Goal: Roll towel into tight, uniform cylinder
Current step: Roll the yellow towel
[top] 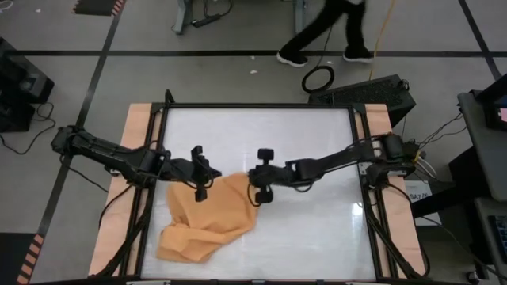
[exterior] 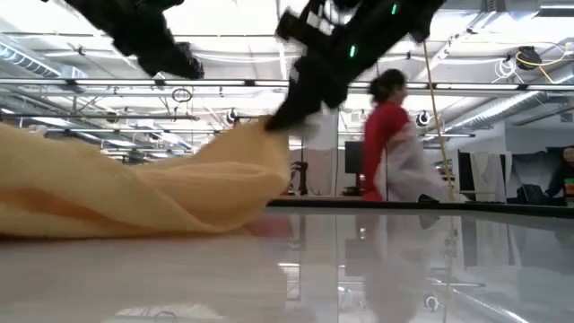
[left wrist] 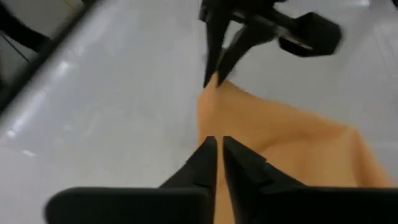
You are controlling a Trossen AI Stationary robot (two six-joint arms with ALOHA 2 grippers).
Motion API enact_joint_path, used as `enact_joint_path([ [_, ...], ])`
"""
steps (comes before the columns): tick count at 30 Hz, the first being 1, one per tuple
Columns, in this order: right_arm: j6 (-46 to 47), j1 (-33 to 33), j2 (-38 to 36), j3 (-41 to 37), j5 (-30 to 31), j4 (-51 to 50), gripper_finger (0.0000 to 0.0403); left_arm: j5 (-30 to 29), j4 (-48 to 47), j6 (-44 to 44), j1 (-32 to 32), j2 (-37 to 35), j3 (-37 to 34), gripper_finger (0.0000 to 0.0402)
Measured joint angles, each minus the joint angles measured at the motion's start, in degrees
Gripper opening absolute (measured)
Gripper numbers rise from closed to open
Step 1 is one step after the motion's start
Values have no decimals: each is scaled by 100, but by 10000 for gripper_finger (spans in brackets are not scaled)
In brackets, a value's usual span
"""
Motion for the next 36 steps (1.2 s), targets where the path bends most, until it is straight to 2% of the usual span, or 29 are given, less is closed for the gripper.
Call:
enact_joint_path([
  [6,-483,-3,-1001,4,150,4,3,-579,844,810,90,0,0,121],
  [12,-952,-2,-1802,7,267,59,2,-636,1723,1575,229,0,0,185],
  [18,-1319,-7,-2307,7,260,60,2,-569,2383,1916,395,36,0,219],
  [25,-1505,-7,-2496,11,239,67,2,31,3326,2119,692,704,2,231],
  [30,-1509,-7,-2500,11,229,17,2,141,4077,2286,967,1293,2,231],
  [33,-1509,-7,-2500,11,225,15,2,666,4384,2365,1177,1518,2,231],
  [36,-1530,-7,-2499,11,221,13,2,1577,4569,2317,1360,1677,2,231],
])
